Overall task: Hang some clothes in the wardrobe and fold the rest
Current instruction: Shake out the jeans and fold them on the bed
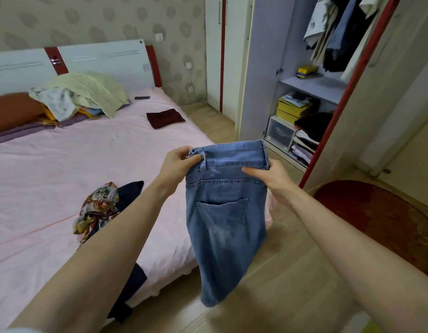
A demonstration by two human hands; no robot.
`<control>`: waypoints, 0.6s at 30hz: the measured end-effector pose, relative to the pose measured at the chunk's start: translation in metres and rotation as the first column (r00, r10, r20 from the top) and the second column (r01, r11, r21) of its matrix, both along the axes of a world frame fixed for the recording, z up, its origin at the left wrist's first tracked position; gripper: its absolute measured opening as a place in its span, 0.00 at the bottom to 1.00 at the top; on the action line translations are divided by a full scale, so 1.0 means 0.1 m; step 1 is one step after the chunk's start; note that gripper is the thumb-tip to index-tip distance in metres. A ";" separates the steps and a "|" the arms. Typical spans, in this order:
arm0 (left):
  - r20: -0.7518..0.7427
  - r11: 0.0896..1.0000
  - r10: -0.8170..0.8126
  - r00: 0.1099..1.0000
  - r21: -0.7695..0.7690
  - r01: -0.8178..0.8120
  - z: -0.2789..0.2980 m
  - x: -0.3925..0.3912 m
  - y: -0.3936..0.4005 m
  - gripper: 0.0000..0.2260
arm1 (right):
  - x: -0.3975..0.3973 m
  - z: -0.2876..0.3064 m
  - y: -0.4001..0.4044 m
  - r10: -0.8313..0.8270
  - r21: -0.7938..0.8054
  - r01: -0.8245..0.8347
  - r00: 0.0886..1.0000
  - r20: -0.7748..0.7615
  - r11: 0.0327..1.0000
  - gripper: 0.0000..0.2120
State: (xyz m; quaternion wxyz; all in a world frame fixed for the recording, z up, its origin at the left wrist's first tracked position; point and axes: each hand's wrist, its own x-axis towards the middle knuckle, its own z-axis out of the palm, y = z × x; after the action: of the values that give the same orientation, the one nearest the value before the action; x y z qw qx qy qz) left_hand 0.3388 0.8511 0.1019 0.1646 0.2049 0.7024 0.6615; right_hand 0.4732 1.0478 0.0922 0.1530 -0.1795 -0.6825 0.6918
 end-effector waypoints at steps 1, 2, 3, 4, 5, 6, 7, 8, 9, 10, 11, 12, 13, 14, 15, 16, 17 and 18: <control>-0.007 0.999 0.041 0.999 0.004 -0.041 0.02 -0.02 -0.02 0.05 | -0.03 0.04 -0.01 0.021 0.017 -0.020 1.000 -0.011 1.000 0.10; -0.015 0.998 0.064 0.998 -0.001 -0.064 0.04 -0.02 -0.04 0.07 | -0.05 0.07 -0.02 0.042 0.032 -0.041 0.999 -0.018 0.999 0.10; -0.022 0.998 0.069 0.997 -0.012 -0.069 0.07 -0.02 -0.07 0.08 | -0.06 0.11 -0.04 0.059 0.045 -0.058 0.998 -0.021 0.997 0.10; -0.025 0.998 0.057 0.998 -0.024 -0.057 0.09 -0.02 -0.09 0.10 | -0.07 0.13 -0.04 0.072 0.052 -0.071 0.997 -0.027 0.996 0.11; -0.028 0.999 0.033 0.999 -0.025 -0.034 0.14 -0.01 -0.11 0.10 | -0.10 0.15 -0.04 0.084 0.049 -0.082 0.996 -0.040 0.995 0.11; -0.033 0.999 0.000 0.999 -0.034 -0.001 0.17 -0.02 -0.13 0.10 | -0.10 0.17 -0.02 0.088 0.035 -0.086 0.995 -0.052 0.996 0.11; -0.051 0.998 -0.031 0.998 -0.054 0.028 0.22 -0.03 -0.16 0.09 | -0.11 0.19 -0.01 0.093 0.019 -0.092 0.994 -0.064 0.996 0.09; -0.086 0.994 -0.062 0.994 -0.098 0.053 0.29 -0.05 -0.22 0.08 | -0.12 0.22 0.01 0.103 0.003 -0.103 0.992 -0.073 0.995 0.08; -0.120 0.982 -0.113 0.986 -0.166 0.092 0.35 -0.06 -0.26 0.06 | -0.12 0.23 0.02 0.116 -0.011 -0.117 0.991 -0.071 0.993 0.06; -0.149 0.963 -0.166 0.975 -0.239 0.128 0.40 -0.08 -0.32 0.05 | -0.13 0.26 0.01 0.133 -0.027 -0.135 0.989 -0.069 0.991 0.05; -0.160 0.940 -0.223 0.962 -0.297 0.168 0.46 -0.11 -0.34 0.04 | -0.14 0.25 0.02 0.127 -0.046 -0.131 0.989 -0.076 0.990 0.05; -0.148 0.930 -0.253 0.956 -0.311 0.197 0.51 -0.11 -0.39 0.03 | -0.15 0.25 0.00 0.123 -0.079 -0.130 0.988 -0.090 0.988 0.06; -0.123 0.932 -0.267 0.956 -0.285 0.223 0.53 -0.10 -0.42 0.04 | -0.17 0.23 0.01 0.106 -0.117 -0.118 0.989 -0.099 0.986 0.06; -0.107 0.945 -0.253 0.962 -0.242 0.222 0.53 -0.10 -0.45 0.05 | -0.20 0.22 0.00 0.094 -0.130 -0.106 0.991 -0.095 0.986 0.06; -0.093 0.952 -0.243 0.966 -0.216 0.219 0.49 -0.07 -0.47 0.08 | -0.22 0.18 -0.01 0.101 -0.079 -0.106 0.993 -0.061 0.991 0.06; -0.092 0.951 -0.231 0.969 -0.232 0.204 0.42 -0.05 -0.49 0.11 | -0.25 0.14 -0.01 0.149 0.016 -0.149 0.989 -0.002 0.989 0.07; -0.102 0.942 -0.229 0.968 -0.275 0.194 0.30 0.00 -0.52 0.12 | -0.25 0.04 -0.01 0.191 0.102 -0.196 0.980 0.060 0.975 0.07; -0.124 0.934 -0.225 0.966 -0.311 0.177 0.19 0.04 -0.53 0.12 | -0.26 -0.03 -0.02 0.192 0.125 -0.201 0.978 0.081 0.972 0.06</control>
State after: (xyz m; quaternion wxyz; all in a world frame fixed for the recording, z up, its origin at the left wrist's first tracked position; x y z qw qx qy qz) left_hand 0.3426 0.7981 0.1208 0.2046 0.3004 0.7800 0.5095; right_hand 0.4476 1.0463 0.0893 0.0717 -0.1240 -0.7461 0.6502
